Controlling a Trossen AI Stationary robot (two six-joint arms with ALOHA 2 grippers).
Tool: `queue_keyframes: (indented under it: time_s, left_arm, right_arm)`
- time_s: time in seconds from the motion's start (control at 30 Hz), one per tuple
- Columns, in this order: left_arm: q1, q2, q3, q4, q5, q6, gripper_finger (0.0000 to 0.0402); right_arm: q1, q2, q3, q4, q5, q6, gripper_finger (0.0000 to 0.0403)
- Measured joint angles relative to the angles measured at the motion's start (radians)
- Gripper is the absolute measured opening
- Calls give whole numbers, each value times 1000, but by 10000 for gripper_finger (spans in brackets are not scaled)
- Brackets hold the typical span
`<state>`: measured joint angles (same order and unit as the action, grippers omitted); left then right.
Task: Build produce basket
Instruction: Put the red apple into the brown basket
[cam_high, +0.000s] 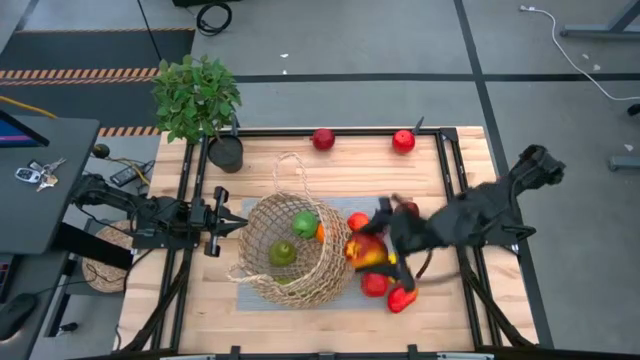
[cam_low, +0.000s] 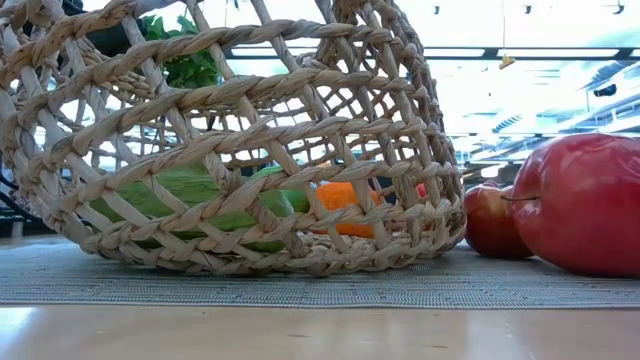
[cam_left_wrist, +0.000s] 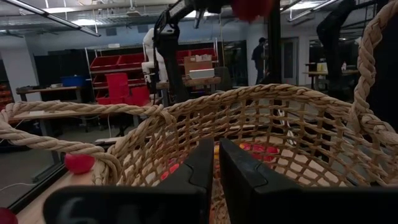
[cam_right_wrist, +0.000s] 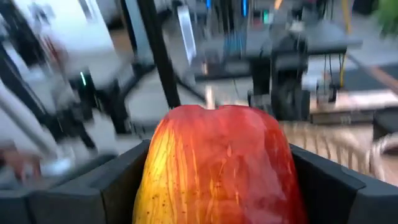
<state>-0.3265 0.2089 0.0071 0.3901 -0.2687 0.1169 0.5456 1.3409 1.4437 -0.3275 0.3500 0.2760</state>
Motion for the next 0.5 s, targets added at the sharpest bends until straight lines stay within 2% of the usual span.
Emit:
queue_keyframes:
  time_s: [0.2,0.5]
  left_arm:
    - [0,0,0,0,0,0,28]
    - [0,0,0,0,0,0,34]
  right_arm:
    - [-27,-2,0,223,18,-159,333]
    - [-46,95,0,530,25,-457,332]
